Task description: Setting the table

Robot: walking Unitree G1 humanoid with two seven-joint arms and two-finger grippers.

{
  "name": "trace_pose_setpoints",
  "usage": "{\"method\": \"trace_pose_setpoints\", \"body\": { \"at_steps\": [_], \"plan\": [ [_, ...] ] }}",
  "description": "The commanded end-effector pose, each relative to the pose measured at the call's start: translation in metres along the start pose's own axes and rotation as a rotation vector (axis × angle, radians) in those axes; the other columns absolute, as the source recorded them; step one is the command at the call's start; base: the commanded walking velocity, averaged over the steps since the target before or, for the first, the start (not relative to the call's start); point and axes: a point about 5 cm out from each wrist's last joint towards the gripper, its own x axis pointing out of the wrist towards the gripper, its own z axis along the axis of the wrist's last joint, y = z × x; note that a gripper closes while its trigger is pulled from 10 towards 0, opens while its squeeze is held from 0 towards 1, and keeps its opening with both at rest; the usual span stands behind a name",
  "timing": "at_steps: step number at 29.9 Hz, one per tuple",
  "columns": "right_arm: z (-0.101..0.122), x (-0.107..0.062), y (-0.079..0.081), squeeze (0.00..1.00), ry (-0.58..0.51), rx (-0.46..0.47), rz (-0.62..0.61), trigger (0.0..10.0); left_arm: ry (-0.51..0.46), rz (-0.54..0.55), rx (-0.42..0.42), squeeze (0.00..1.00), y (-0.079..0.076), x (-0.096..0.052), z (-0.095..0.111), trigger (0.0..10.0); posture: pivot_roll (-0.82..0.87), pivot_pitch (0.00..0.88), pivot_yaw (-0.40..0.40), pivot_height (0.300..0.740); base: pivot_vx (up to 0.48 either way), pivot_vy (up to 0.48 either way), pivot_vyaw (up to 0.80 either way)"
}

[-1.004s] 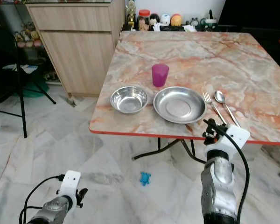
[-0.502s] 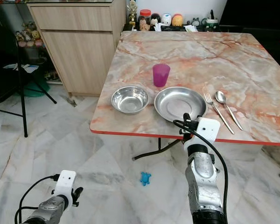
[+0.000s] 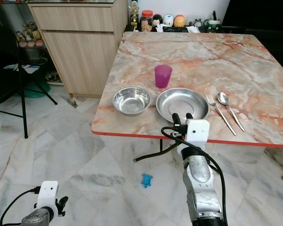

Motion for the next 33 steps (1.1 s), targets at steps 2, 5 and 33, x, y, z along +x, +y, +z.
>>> {"method": "trace_pose_setpoints", "body": {
  "at_steps": [2,5,33],
  "plan": [
    [0.002,-0.001,-0.002,0.0,-0.009,-0.004,-0.005,10.0,0.008,0.003,-0.01,0.0,0.004,-0.001,-0.004,10.0,-0.02,0.0,-0.015,0.74,0.0,0.0,0.0],
    [0.002,-0.001,-0.003,0.0,-0.016,0.014,-0.021,10.0,0.009,-0.002,-0.014,0.0,0.002,-0.001,-0.005,10.0,-0.02,0.0,-0.015,0.74,0.081,0.0,0.0],
    [0.011,0.003,0.001,0.0,-0.059,0.034,-0.036,10.0,-0.003,-0.031,0.009,0.0,-0.007,0.0,0.0,10.0,-0.02,0.011,-0.012,0.74,0.226,0.0,-0.21]
  ]
}}
